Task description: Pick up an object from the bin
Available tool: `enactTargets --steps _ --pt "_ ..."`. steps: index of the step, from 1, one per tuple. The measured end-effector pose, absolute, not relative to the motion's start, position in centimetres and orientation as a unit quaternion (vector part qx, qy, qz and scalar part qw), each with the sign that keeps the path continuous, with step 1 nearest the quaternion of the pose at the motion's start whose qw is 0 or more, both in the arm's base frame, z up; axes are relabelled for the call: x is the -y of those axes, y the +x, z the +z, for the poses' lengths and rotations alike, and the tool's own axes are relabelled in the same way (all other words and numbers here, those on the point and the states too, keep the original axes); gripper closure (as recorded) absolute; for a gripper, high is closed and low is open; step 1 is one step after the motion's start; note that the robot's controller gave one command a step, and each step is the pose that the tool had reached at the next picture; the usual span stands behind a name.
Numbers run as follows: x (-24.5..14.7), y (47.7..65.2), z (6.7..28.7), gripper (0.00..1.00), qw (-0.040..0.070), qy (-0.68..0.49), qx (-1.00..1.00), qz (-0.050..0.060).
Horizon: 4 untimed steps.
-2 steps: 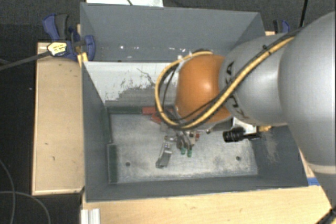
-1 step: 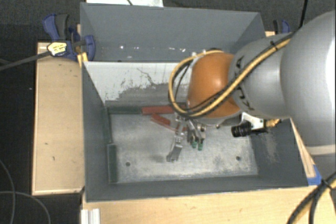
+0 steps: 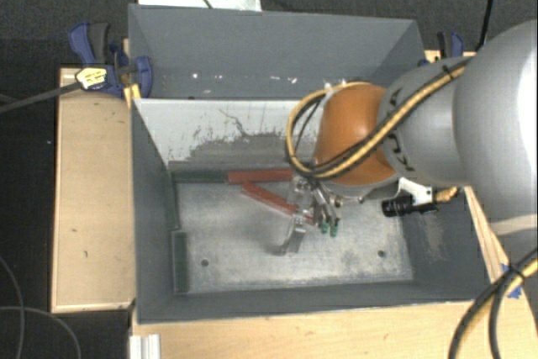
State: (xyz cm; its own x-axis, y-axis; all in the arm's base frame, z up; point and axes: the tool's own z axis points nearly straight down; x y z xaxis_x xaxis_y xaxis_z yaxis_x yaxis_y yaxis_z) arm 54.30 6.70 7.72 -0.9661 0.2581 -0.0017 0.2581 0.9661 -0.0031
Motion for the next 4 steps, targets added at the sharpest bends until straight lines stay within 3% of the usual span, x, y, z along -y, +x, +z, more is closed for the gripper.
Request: enactTargets --steps 1,2,3,4 --pt "-9.6 57.5 9.5 0.00 0.000 0.135 -0.991 0.000" --pt "-10.7 58.8 10.2 0.00 0.001 0.136 -0.991 0.001" --pt "-13.1 58.4 9.6 0.00 0.001 0.039 -0.999 0.000" --pt "-13.6 57.4 7.3 1.00 0.000 0.336 -0.942 0.000"
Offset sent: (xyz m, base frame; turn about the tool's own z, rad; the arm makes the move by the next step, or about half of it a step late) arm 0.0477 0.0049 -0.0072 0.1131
